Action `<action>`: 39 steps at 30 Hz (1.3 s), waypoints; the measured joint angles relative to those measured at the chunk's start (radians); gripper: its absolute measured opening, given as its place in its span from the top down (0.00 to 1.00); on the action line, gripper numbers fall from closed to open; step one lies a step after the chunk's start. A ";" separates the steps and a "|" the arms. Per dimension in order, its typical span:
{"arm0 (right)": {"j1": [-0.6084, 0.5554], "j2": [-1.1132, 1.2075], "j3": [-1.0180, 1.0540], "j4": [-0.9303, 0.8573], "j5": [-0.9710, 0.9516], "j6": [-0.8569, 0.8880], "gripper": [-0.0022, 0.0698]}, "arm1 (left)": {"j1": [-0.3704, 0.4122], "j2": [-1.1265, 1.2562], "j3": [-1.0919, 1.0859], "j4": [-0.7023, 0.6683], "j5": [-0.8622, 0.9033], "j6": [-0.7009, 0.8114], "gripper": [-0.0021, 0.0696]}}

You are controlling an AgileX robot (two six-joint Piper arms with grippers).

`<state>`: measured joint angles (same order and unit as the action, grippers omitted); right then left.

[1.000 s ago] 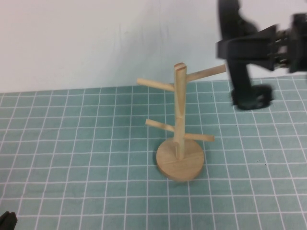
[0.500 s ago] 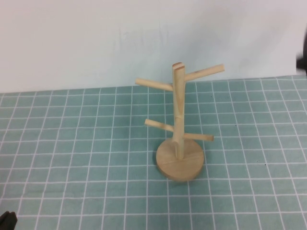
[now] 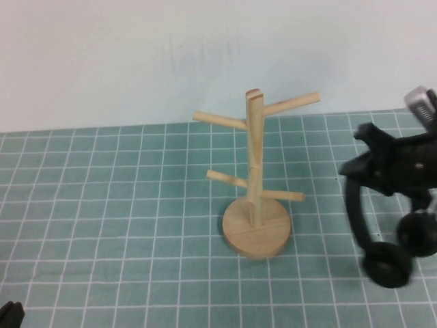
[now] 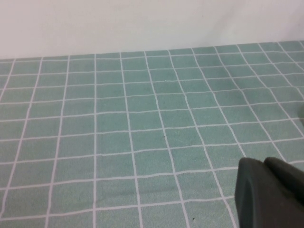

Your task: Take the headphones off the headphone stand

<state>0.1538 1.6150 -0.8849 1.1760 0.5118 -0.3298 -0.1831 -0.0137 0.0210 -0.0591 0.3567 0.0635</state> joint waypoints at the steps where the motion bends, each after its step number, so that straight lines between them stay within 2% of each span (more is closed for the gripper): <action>1: 0.015 0.028 0.000 0.065 -0.032 -0.012 0.89 | 0.000 0.000 0.000 0.000 0.000 0.000 0.98; 5: 0.080 0.113 0.000 0.302 -0.216 -0.036 0.88 | 0.000 0.000 0.000 0.000 0.000 0.000 0.98; 10: 0.107 0.180 0.000 0.424 -0.328 -0.028 0.86 | 0.000 0.000 0.000 0.000 0.000 0.000 0.98; 13: 0.108 0.229 0.000 0.485 -0.345 -0.014 0.76 | 0.000 0.000 0.000 0.000 0.000 0.000 0.98; 17: 0.108 0.275 0.000 0.515 -0.362 -0.032 0.54 | 0.000 0.000 0.000 0.000 0.000 0.000 0.98; 20: 0.108 0.282 -0.015 0.515 -0.363 -0.150 0.48 | 0.000 0.000 0.000 0.000 0.000 0.000 0.98; 24: 0.101 0.266 -0.050 0.490 -0.313 -0.409 0.47 | 0.000 0.000 0.000 0.000 0.000 0.000 0.98; 27: 0.073 0.212 -0.083 0.375 -0.218 -0.584 0.54 | 0.000 0.000 0.000 0.000 0.000 0.000 0.98; 29: 0.048 0.157 -0.108 0.227 -0.154 -0.633 0.63 | 0.000 0.000 0.000 0.000 0.000 0.000 0.98; 31: 0.012 0.082 -0.134 0.020 -0.088 -0.637 0.77 | 0.000 0.000 0.000 0.000 0.000 0.000 0.98; 34: -0.059 -0.041 -0.162 -0.277 -0.016 -0.524 0.91 | 0.000 0.000 0.000 0.000 0.000 0.000 0.98; 37: -0.161 -0.158 -0.197 -0.531 0.068 -0.342 0.96 | 0.000 0.000 0.000 0.000 0.000 0.000 0.98; 39: -0.219 -0.236 -0.212 -0.619 0.122 -0.255 0.97 | 0.000 0.000 0.000 0.000 0.000 0.000 0.98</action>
<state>-0.0651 1.3787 -1.0967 0.5572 0.6343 -0.5846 -0.1831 -0.0137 0.0210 -0.0591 0.3567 0.0635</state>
